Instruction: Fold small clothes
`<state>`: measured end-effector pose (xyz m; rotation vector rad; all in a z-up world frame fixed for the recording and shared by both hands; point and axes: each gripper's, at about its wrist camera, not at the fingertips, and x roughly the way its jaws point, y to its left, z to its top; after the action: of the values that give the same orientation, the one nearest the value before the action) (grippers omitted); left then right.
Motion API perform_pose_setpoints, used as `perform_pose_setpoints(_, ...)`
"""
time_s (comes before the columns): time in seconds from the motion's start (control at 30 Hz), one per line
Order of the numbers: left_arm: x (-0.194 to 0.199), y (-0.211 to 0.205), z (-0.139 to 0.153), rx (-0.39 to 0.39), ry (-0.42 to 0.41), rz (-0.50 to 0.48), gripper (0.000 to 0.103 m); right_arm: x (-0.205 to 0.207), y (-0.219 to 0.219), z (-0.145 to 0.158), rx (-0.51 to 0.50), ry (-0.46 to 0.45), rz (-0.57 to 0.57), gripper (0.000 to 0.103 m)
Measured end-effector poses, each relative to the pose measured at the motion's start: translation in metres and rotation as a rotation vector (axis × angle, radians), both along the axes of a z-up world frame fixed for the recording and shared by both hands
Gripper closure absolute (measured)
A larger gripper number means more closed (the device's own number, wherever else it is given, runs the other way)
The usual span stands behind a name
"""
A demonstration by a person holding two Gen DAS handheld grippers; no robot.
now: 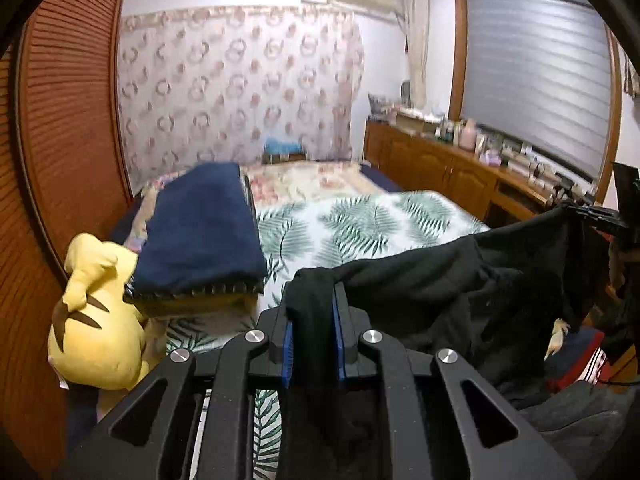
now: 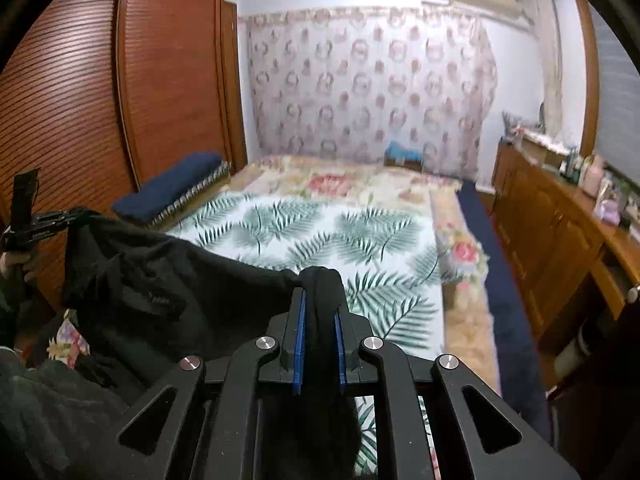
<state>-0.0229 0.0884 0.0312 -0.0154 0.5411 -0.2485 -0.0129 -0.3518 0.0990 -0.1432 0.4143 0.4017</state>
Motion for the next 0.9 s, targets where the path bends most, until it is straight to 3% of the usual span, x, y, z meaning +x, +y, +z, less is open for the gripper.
perform_pose_setpoints(0.13,-0.014,-0.004,0.030,-0.018,-0.073,-0.021,0.087,-0.026,-0.001,0.020,0.019,-0.062,-0.005,0.092)
perform_pose_setpoints(0.47,-0.025,-0.019,0.117,0.025,-0.272,-0.064,0.087,-0.099,0.001,0.084,0.030,-0.281,-0.005,0.092)
perform_pose_setpoints(0.63,-0.013,-0.036,0.163,0.137,-0.353,-0.098,0.087,-0.111,-0.003,0.118,-0.037,-0.352,-0.050,0.092)
perform_pose_setpoints(0.83,-0.001,-0.028,0.211,0.109,-0.434,-0.096,0.087,-0.134,0.001,0.152,-0.055,-0.437,-0.100,0.092)
perform_pose_setpoints(0.9,0.009,-0.031,0.215,0.137,-0.444,-0.073,0.087,-0.130,0.005,0.159,-0.073,-0.445,-0.145,0.092)
